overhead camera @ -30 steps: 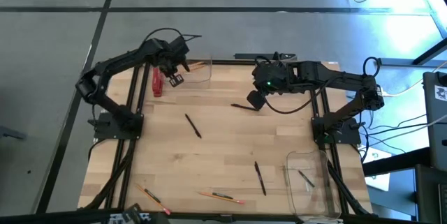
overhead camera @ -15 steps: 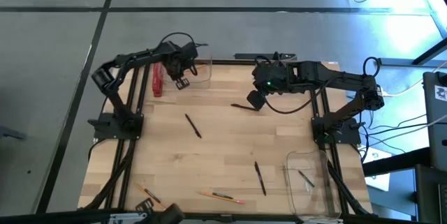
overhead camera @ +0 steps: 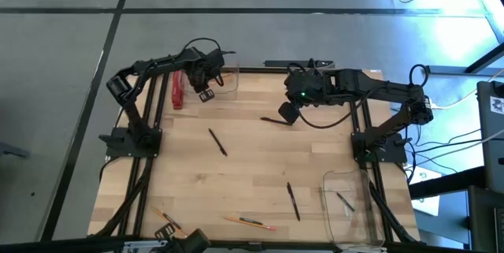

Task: Sort crayons/erasers/pens/pencils in bins
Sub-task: Put the top yellow pencil into the top left transparent bin, then put the top right black pen into the top right transparent bin

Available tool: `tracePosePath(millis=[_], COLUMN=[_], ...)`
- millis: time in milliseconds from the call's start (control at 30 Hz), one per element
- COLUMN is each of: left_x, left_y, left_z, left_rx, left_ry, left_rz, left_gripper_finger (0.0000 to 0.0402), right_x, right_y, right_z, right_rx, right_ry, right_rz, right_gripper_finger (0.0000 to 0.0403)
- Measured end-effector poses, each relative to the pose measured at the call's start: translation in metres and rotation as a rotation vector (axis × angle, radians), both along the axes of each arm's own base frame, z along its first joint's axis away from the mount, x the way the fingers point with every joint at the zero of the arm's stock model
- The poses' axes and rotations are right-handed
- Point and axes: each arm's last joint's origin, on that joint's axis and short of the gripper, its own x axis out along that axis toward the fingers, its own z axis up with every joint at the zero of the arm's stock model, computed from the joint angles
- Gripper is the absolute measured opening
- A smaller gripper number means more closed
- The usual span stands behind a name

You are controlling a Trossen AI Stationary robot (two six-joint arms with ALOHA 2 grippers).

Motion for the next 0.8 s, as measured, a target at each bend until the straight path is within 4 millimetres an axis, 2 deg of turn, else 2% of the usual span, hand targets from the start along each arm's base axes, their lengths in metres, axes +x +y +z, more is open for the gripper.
tracePosePath(millis=[167,300,433,667,800], left_x=[0.000,0.000,-0.002,-0.004,-0.008], left_y=[0.000,0.000,-0.008,-0.054,-0.089], left_z=[0.000,0.001,0.015,0.067,0.096], left_rx=[0.009,0.016,0.041,0.124,0.170], left_ry=[0.005,-0.012,-0.060,-0.239,-0.358], left_rz=[0.002,0.055,0.107,0.070,-0.001], left_gripper_finger=[0.0103,0.0109,0.0110,0.0110,0.0110], right_x=[0.000,0.000,0.000,0.000,0.002], right_y=[0.000,0.000,0.000,0.002,0.006], right_z=[0.000,0.000,0.000,0.000,-0.011], right_rx=[0.000,-0.006,-0.022,-0.039,-0.026], right_ry=[0.000,0.005,0.018,0.032,0.080], right_rz=[0.000,0.009,0.033,0.067,0.149], right_gripper_finger=[0.0016,0.0016,0.0016,0.0016,0.0016])
